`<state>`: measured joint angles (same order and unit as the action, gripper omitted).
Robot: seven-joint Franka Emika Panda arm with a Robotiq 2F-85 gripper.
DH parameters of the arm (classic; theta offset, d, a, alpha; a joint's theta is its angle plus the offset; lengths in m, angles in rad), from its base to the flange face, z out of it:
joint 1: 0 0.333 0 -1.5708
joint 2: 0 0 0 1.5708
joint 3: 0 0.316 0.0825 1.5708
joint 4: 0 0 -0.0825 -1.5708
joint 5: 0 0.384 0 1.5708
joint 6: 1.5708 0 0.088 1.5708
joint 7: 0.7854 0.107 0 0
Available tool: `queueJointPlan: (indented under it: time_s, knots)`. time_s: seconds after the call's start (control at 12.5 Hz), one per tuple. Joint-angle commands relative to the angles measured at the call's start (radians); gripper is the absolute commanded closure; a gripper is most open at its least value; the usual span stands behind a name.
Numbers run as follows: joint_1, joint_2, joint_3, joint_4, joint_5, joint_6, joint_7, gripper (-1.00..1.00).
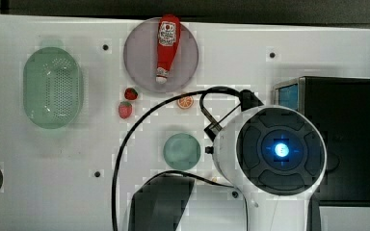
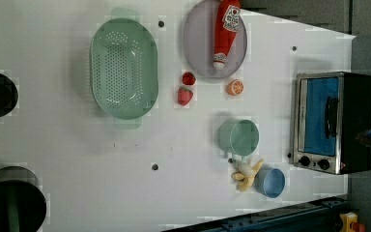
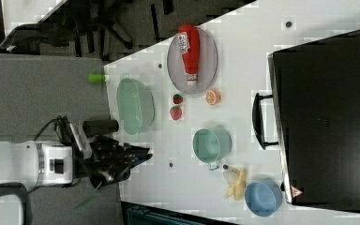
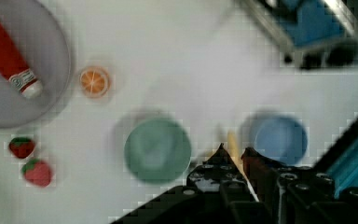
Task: Flap open oven.
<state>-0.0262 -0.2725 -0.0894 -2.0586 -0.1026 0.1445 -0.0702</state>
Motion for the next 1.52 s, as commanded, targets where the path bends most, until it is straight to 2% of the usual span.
queueJointPlan:
  time_s: [0.08, 0.32, 0.8, 0.96, 1.52]
  knots:
    - [-0.004, 0.001, -0.048, -0.065, -0.002, 0.123, -0.263, 0.65]
    - [-0.015, 0.017, -0.136, -0.118, -0.002, 0.222, -0.463, 0.65]
    - [-0.018, 0.133, -0.294, -0.122, -0.002, 0.4, -0.998, 0.65]
    - [-0.02, 0.18, -0.329, -0.122, -0.002, 0.461, -1.066, 0.65]
    - [-0.022, 0.331, -0.383, -0.122, 0.004, 0.54, -1.07, 0.65]
